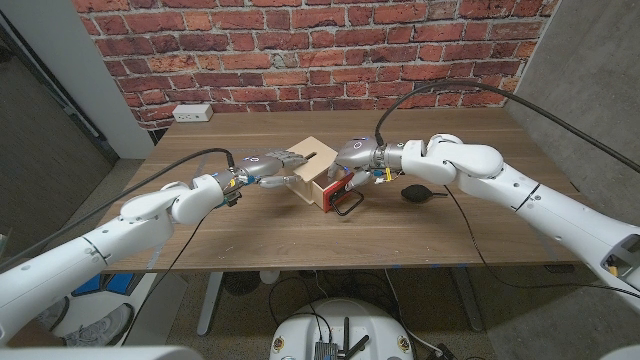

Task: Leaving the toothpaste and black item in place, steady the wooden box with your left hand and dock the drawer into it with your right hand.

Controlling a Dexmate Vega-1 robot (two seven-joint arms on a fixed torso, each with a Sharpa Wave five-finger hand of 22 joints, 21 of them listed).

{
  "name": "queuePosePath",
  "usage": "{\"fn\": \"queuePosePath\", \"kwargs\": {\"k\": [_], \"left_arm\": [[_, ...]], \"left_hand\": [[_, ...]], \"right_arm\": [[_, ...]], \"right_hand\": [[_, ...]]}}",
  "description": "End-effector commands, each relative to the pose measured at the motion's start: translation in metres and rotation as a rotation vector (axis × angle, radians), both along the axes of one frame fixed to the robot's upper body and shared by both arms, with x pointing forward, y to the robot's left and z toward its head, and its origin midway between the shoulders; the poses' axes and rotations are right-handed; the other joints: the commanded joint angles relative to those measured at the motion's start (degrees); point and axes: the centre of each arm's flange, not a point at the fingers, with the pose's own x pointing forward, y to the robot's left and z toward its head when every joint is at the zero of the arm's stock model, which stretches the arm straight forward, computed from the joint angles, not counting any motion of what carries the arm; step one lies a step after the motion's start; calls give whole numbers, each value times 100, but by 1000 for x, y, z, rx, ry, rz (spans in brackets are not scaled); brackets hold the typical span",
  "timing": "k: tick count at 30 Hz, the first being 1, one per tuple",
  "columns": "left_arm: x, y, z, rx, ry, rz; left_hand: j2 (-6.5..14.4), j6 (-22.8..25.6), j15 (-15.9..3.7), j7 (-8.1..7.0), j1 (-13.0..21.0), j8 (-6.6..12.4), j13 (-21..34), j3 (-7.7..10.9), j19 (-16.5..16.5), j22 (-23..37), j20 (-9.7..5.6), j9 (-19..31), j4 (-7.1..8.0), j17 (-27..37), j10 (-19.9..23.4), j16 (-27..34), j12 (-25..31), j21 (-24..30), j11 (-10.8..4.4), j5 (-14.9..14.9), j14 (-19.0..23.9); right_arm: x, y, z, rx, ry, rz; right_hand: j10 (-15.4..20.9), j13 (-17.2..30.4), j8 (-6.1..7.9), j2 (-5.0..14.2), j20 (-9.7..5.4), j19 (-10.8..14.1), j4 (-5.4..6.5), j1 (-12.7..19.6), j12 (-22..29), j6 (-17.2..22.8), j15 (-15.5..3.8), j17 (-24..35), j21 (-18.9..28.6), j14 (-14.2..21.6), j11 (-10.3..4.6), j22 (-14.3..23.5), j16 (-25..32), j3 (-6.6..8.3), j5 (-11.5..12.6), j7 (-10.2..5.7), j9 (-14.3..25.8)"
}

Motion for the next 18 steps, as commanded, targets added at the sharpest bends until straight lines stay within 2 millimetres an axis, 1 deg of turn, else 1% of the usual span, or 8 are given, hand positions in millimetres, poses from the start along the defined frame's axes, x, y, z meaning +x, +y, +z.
{"fn": "queuePosePath", "kwargs": {"k": [1,9,18], "left_arm": [[0,0,3,1,-8,9],[-3,1,4,2,-21,13],[-5,2,5,0,-30,20]], "left_hand": [[469,52,-503,11,49,39,21,19,54,20,-875,15,6,21,20,12,7,17,-23,23,74],[467,56,-500,11,51,35,21,31,57,20,-874,16,2,21,-4,7,-4,14,-3,22,63],[465,39,-495,15,52,21,21,43,56,20,-871,17,-1,22,-28,-2,-12,9,-21,20,38]], "right_arm": [[-11,-10,8,35,-12,2],[-15,-17,9,70,6,-8],[-18,-25,10,173,34,-13]], "right_hand": [[-18,-1,-7,5,-550,32,17,-79,42,6,-800,6,-23,-24,-23,-6,29,-26,2,-35,3],[-80,-19,-13,20,-520,17,41,-151,44,-15,-780,0,-50,-80,-15,-6,48,-40,1,-41,-1],[-99,-36,-17,79,-508,20,69,-211,60,-25,-771,15,-70,-133,-18,-5,78,-46,4,-45,-4]]}}
